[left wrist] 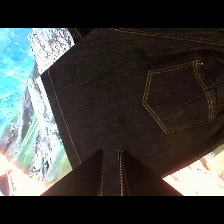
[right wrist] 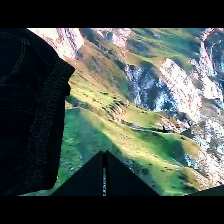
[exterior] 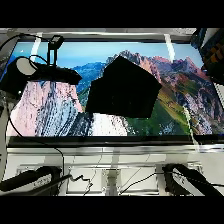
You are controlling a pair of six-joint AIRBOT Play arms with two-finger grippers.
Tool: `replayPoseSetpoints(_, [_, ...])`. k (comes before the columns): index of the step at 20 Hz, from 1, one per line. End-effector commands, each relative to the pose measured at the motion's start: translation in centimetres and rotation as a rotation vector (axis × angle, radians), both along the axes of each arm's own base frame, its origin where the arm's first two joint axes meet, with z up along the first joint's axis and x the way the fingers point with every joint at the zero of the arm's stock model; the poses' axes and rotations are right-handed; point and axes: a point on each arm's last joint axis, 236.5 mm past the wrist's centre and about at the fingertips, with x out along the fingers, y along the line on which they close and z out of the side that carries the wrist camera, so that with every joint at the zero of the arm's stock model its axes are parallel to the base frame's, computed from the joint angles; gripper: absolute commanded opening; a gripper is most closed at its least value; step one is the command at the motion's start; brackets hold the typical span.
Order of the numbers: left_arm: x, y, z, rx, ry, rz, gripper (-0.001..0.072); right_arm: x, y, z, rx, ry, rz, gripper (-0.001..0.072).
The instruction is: Fold the clothes and pants, and hang the long-sleeved shirts on hangers.
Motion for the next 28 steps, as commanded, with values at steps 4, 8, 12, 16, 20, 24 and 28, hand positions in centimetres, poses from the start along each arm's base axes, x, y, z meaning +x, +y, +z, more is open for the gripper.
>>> replayPoseSetpoints(4, [0.1,0.0,-0.5,0.002,0.01,0.001,0.0115,0.0,0.0,-0.1,0.0,0.001,0.001,0.0039])
replayPoseSetpoints(8, [0.1,0.0,-0.4,0.001,0.01,0.001,0.0115,0.0,0.0,-0.1,0.0,0.001,0.0,0.0039])
replayPoseSetpoints(12, [0.1,0.0,-0.5,0.001,0.01,0.001,0.0115,0.0,0.0,-0.1,0.0,0.001,0.001,0.0039])
replayPoseSetpoints(16, [0.9,-0.1,0.3,-0.033,-0.016,0.038,0.0115,1.4,-0.2,1.2,-0.014,-0.078,0.006,0.0039])
replayPoseSetpoints(20, [0.2,-0.2,-0.2,-0.068,0.055,0.063,0.0115,2.3,-0.3,1.8,-0.064,-0.108,0.052,0.0039])
replayPoseSetpoints(24, [-1.5,2.7,-2.0,-0.025,0.113,0.063,0.0115,-0.6,-0.3,-5.3,-0.121,0.158,0.211,0.0038])
replayPoseSetpoints(28, [-4.8,6.7,-6.8,-0.065,0.252,0.176,0.0193,-4.7,2.7,-18.3,0.034,0.403,0.339,0.0037])
